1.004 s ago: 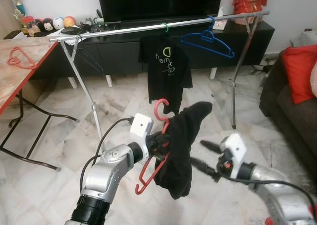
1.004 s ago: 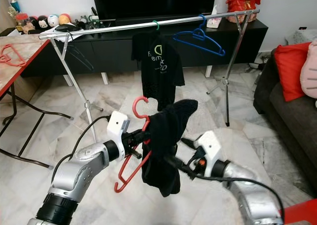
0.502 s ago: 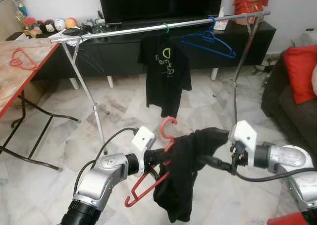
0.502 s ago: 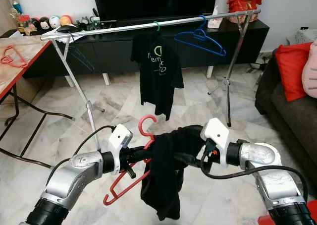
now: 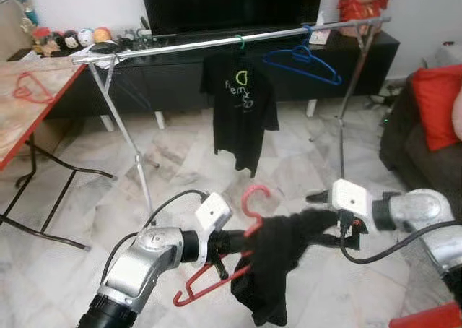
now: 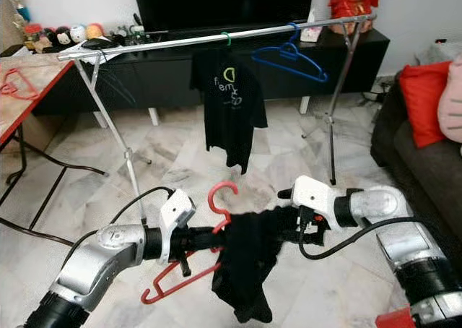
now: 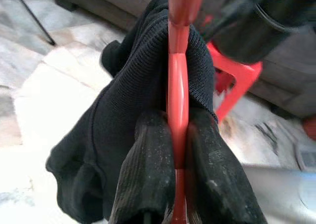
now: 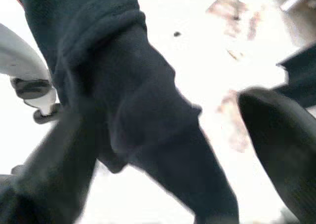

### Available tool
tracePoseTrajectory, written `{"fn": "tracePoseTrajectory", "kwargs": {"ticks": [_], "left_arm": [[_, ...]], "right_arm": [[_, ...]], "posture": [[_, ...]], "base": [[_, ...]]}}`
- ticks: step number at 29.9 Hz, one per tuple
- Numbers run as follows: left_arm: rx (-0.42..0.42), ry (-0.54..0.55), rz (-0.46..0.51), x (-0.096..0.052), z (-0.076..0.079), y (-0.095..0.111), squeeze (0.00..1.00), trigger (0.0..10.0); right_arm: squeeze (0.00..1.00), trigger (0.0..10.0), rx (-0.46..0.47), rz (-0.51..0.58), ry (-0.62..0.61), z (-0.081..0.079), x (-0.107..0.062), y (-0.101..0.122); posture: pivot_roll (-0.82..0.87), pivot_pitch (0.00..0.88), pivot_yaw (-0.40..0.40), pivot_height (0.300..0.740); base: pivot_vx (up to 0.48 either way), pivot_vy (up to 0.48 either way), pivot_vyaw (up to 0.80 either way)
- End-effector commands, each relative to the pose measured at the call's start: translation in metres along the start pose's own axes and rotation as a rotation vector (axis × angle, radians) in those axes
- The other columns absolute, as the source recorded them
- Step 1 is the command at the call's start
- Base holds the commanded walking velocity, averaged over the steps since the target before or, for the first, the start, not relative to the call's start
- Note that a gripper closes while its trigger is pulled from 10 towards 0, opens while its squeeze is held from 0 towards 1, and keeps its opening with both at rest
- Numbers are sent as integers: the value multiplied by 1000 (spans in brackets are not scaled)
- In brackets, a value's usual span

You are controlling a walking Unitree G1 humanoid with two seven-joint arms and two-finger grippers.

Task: Hang hanger

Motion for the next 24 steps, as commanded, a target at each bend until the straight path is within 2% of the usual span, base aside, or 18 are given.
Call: {"fn": "tracePoseTrajectory", "kwargs": {"ticks": [1, 4, 7, 10, 19, 22, 23, 24], "left_arm": [[19, -45, 24, -1, 7, 9, 0, 10000], [24, -66, 22, -2, 10, 10, 0, 10000], [26, -71, 19, -3, 11, 10, 0, 10000], [33, -76, 15, -3, 11, 10, 0, 10000], [36, -77, 15, -3, 11, 10, 0, 10000], [37, -76, 14, -3, 11, 10, 0, 10000], [37, -76, 14, -3, 11, 10, 0, 10000], [37, -76, 15, -3, 11, 10, 0, 10000]], "right_arm": [[0, 10000, -27, -30, 15, -2, 3, -4], [0, 10000, -39, -3, -1, 5, 4, 4], [0, 10000, -43, 11, 35, 5, 5, 7], [0, 10000, -51, 14, 126, -3, 9, 6], [0, 10000, -28, 27, 287, -25, 18, 4], [0, 10000, -27, 29, 300, -27, 20, 3], [0, 3333, -26, 30, 296, -26, 21, 4], [0, 0, -23, 29, 293, -25, 23, 4]], "posture": [[-49, 0, 66, 740], [-48, 0, 64, 740], [-45, 0, 59, 740], [-40, 0, 54, 740], [-35, 0, 52, 740], [-33, 0, 51, 740], [-33, 0, 51, 740], [-33, 0, 51, 740]], "base": [[0, 0, 0], [0, 0, 0], [0, 0, 0], [0, 0, 0], [0, 0, 0], [0, 0, 0], [0, 0, 0], [0, 0, 0]]}}
Point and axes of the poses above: a point about 5 cm out from each wrist's last joint towards the gripper, its own x axis pointing out of the wrist towards the gripper, its own y axis along the axis of the wrist's last joint, z = x × y, the point moved 5 cm from there along x, pointing out of the wrist towards the gripper, and after that the axes turned 1 degree about x, right-handed, at the moved point
